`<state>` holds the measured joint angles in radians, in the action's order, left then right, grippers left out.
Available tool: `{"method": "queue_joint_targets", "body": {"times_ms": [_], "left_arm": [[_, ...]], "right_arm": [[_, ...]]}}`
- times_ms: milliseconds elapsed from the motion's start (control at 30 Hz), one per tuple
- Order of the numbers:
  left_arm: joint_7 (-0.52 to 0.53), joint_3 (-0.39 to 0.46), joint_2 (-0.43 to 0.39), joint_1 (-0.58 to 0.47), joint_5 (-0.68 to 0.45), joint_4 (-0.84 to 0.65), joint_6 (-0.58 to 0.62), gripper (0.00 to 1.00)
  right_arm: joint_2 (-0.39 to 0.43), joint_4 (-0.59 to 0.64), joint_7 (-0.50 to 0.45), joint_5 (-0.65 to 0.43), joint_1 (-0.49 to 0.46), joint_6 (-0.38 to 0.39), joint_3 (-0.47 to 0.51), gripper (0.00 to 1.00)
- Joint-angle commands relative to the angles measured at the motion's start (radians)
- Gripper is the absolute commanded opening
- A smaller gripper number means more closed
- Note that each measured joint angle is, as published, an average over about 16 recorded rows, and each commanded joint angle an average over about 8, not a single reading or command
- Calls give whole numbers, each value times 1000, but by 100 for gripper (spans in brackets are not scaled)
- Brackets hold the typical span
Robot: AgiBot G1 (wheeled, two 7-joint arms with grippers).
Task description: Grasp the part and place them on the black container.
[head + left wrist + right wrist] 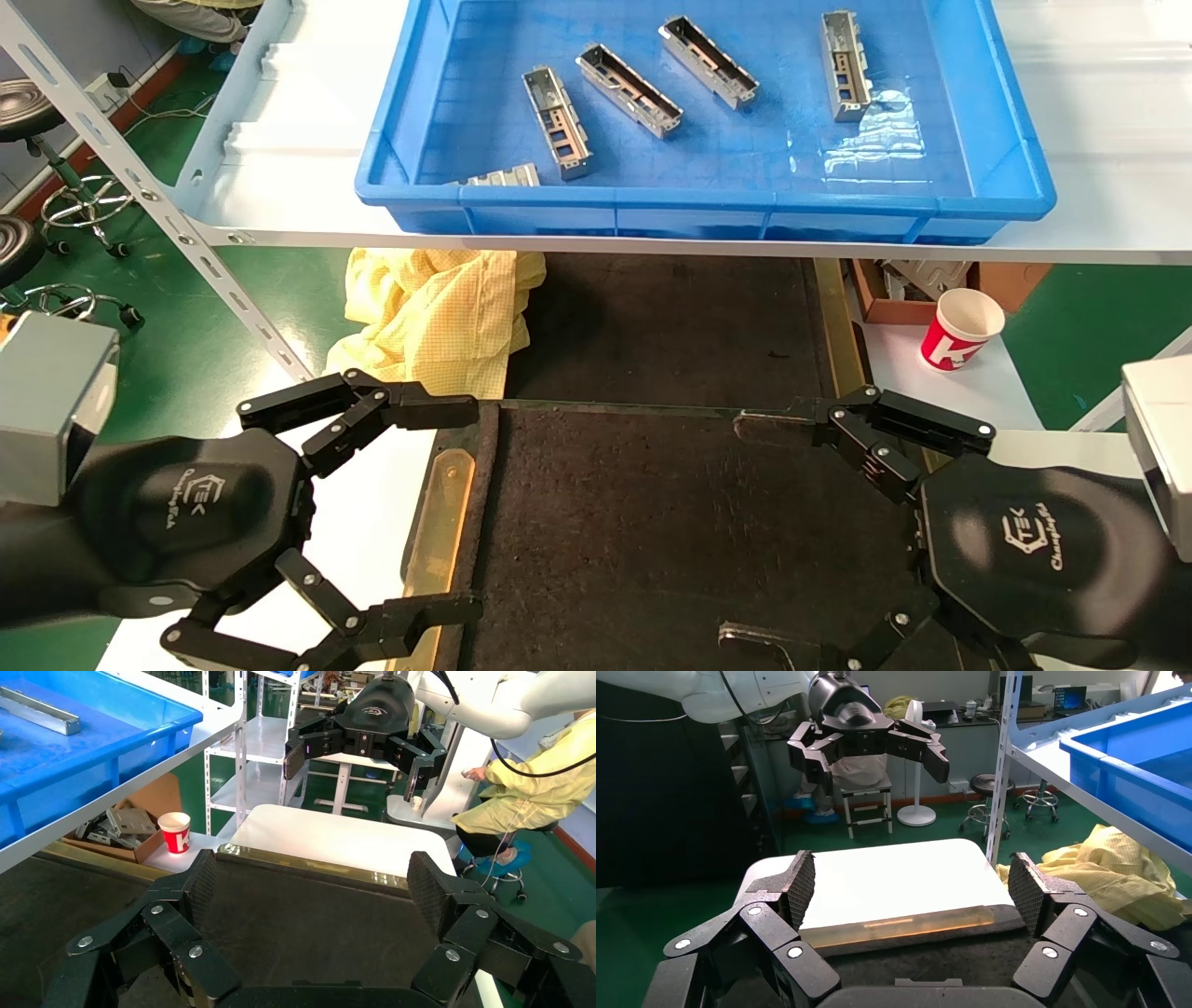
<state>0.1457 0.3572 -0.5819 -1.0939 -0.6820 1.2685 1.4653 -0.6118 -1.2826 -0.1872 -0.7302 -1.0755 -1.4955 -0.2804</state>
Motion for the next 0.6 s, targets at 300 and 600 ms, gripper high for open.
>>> {"method": "queue_joint_targets", "body": {"times_ms": [300, 600], "left_arm": [[0, 0, 0, 0, 0, 0, 0, 87], [0, 0, 0, 0, 0, 0, 0, 0]], "right_arm": [[0, 0, 0, 0, 0, 0, 0, 100], [0, 0, 0, 0, 0, 0, 0, 100]]}}
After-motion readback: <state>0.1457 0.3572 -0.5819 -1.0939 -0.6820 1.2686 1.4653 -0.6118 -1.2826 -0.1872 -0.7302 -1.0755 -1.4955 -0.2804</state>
